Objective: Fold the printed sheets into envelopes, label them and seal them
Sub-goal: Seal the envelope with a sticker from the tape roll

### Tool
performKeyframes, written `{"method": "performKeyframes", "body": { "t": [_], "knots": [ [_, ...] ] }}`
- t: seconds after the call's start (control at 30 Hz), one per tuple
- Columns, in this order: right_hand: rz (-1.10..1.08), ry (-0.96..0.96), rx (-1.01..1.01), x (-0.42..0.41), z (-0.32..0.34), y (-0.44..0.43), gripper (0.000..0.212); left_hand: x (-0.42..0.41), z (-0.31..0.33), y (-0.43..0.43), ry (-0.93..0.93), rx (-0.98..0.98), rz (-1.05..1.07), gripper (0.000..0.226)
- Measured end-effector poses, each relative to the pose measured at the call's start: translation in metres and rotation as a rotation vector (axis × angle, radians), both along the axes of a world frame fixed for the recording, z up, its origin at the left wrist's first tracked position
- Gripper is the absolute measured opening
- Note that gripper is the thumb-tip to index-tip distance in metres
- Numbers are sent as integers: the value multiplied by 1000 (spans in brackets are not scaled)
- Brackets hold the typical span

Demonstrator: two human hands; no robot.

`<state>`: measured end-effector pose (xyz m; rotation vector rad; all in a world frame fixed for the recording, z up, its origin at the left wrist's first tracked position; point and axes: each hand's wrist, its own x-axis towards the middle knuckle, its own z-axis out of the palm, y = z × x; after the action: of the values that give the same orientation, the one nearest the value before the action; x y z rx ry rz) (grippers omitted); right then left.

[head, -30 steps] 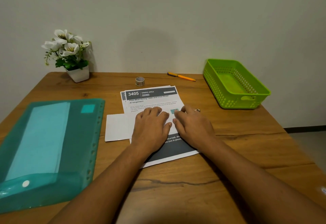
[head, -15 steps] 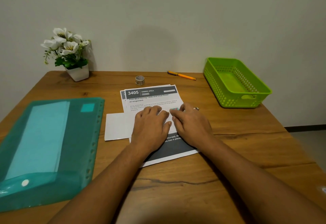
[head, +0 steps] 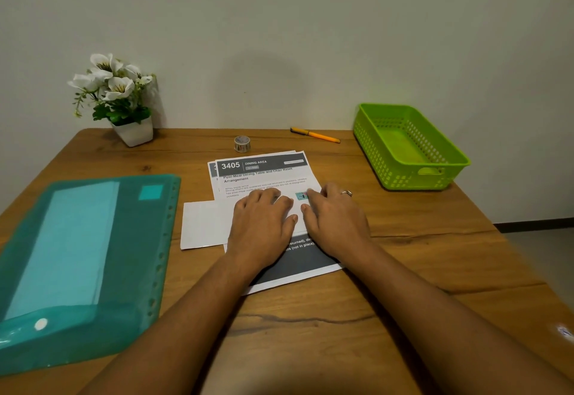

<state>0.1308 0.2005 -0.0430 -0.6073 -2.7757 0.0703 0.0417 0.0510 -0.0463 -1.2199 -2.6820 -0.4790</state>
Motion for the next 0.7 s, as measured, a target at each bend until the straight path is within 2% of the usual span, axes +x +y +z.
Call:
{"method": "performKeyframes", "body": {
  "t": [0.1, 0.23, 0.47, 0.7],
  "knots": [
    [7, -14, -9, -2, 2, -1, 46, 1, 0, -1, -4, 4, 0, 39],
    [56, 48, -62, 2, 0, 3, 35, 1, 0, 0, 2, 9, -2, 39],
    [131, 11, -81, 0, -3, 10, 40, 3, 2, 0, 6, 5, -4, 41],
    [132, 65, -389, 7, 4, 17, 29, 1, 9, 0, -33, -11, -27, 41]
  ]
}}
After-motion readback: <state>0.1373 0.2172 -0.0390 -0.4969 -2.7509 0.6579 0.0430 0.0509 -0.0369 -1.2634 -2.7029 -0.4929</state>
